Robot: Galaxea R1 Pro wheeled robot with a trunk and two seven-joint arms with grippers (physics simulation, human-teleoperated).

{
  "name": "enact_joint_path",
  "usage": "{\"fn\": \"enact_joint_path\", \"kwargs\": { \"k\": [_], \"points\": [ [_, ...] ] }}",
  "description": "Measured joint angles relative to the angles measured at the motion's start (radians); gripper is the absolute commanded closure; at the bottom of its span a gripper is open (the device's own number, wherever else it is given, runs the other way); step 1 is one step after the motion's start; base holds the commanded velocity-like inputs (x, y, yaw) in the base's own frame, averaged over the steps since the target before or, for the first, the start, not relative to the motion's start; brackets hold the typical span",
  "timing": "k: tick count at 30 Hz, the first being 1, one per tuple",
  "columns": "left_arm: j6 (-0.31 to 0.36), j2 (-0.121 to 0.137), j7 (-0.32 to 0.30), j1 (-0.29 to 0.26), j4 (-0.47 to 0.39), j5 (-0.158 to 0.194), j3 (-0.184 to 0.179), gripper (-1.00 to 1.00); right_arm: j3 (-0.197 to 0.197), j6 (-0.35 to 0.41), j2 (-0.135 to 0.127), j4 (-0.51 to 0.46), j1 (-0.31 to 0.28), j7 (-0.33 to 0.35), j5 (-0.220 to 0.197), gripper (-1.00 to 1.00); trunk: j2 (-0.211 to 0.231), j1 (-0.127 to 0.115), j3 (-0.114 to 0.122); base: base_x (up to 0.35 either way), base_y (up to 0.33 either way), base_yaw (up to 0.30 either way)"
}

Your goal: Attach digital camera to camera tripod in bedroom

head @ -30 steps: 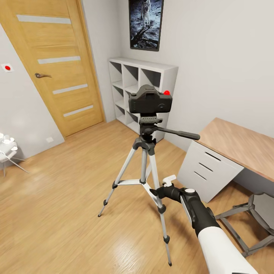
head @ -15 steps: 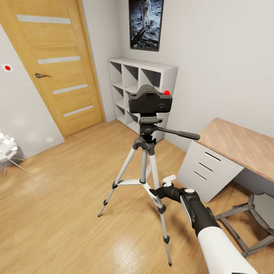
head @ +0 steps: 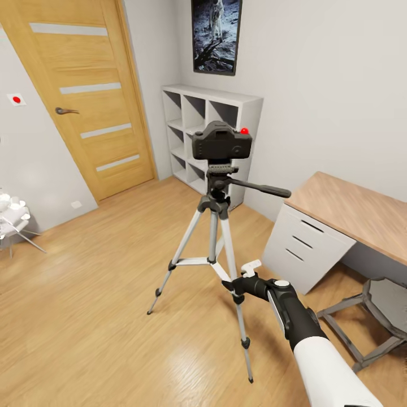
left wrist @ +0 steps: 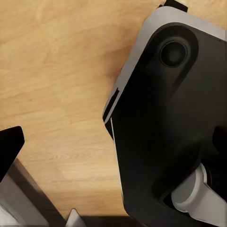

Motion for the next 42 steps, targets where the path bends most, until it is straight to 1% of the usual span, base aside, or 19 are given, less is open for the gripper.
{"fn": "enact_joint_path", "kwargs": {
  "k": [10, 19, 42],
  "points": [
    [0.000, -0.006, 0.001, 0.000, -0.001, 0.000, 0.000, -1.00, 0.000, 0.000, -0.001, 0.000, 0.000, 0.000, 0.001, -1.00, 0.000, 0.000, 0.000, -0.287, 0.000, 0.000],
    [0.000, -0.007, 0.001, 0.001, 0.000, 0.000, 0.000, -1.00, 0.000, 0.001, -0.001, 0.000, 0.000, 0.000, 0.000, -1.00, 0.000, 0.000, 0.000, -0.214, 0.000, 0.000],
    [-0.001, -0.002, 0.000, 0.000, -0.001, -0.001, 0.000, -1.00, 0.000, 0.003, -0.002, 0.001, 0.000, -0.004, -0.005, -1.00, 0.000, -0.001, 0.000, -0.023, 0.000, 0.000]
  ]
}}
